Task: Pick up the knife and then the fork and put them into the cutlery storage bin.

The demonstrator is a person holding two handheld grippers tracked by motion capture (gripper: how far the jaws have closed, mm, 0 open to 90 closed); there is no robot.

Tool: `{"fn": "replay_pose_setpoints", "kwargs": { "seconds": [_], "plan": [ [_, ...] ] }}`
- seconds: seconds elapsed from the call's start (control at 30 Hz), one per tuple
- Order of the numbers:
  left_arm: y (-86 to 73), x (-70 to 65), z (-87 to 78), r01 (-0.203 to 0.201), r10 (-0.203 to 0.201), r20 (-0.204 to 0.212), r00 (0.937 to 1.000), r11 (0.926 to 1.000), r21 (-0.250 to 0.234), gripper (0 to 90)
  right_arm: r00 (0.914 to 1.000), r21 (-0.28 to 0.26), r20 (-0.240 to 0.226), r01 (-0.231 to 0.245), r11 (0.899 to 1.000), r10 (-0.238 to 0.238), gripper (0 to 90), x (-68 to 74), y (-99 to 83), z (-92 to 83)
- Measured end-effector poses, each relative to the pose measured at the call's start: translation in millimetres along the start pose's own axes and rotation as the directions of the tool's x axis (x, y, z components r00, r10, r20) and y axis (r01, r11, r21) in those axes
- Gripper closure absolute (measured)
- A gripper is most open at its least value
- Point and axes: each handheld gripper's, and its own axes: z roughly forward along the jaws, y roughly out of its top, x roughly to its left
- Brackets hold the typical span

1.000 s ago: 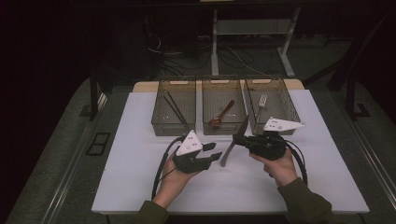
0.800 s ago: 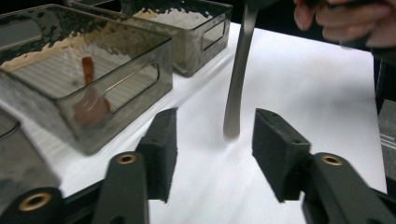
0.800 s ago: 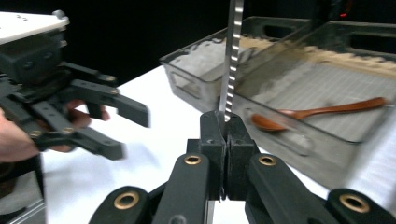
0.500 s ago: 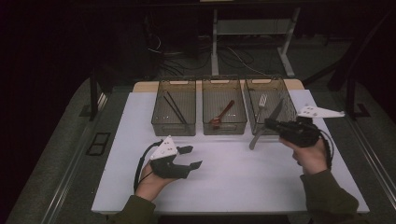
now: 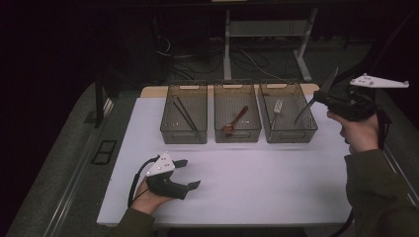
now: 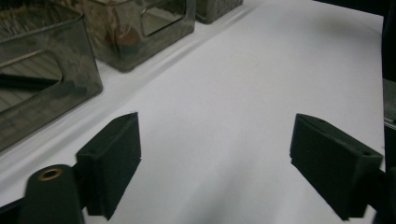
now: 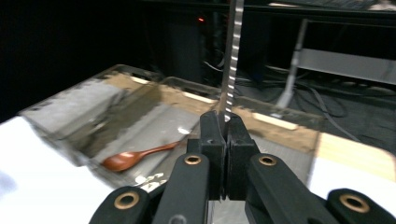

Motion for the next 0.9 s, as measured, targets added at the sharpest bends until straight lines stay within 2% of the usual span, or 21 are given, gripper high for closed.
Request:
{"fn": "replay_pose_setpoints", "kwargs": {
  "seconds": [0.2,0.3,0.47,0.63,0.77,0.8,0.9],
  "plan": [
    [0.3,-1.1,2.2,0.002,-0.002,-0.003,1.0,1.0,0.007,8.7,0.997,0.063,0.073,0.018,0.998,-0.023,88.8,-18.4,11.0,21.3],
    [0.5,-1.3,3.1,0.005,-0.005,-0.004,1.0,0.9998,0.017,3.4,0.9958,0.111,0.091,0.002,0.994,-0.012,88.7,-27.5,5.4,33.2],
    [0.3,-0.6,4.0,0.017,-0.017,-0.006,0.9998,0.9997,0.017,0.2,0.9924,0.2,0.122,-0.007,0.98,-0.017,88.7,-39.8,-11.3,43.5],
    [0.3,-1.3,5.3,0.023,-0.023,0.007,0.9997,0.9995,0.023,0.2,0.9929,0.287,0.118,-0.017,0.958,-0.017,88.8,-48.3,-25.3,50.1],
    [0.5,-1.5,5.7,0.02,-0.021,0.012,0.9997,0.9994,0.029,0.2,0.9946,0.342,0.101,-0.011,0.94,-0.026,88.7,-47.9,-32.6,61.6],
    [0.5,-1.4,5.6,0.021,-0.021,0.012,0.9997,0.9994,0.029,0.3,0.9948,0.333,0.098,-0.006,0.943,-0.028,88.7,-46.4,-33.6,64.0],
    [0.4,-1.2,5.7,0.024,-0.024,0.013,0.9996,0.9994,0.024,0.3,0.9944,0.331,0.098,0.006,0.944,-0.041,88.8,-42.0,-33.0,72.9]
  ]
}}
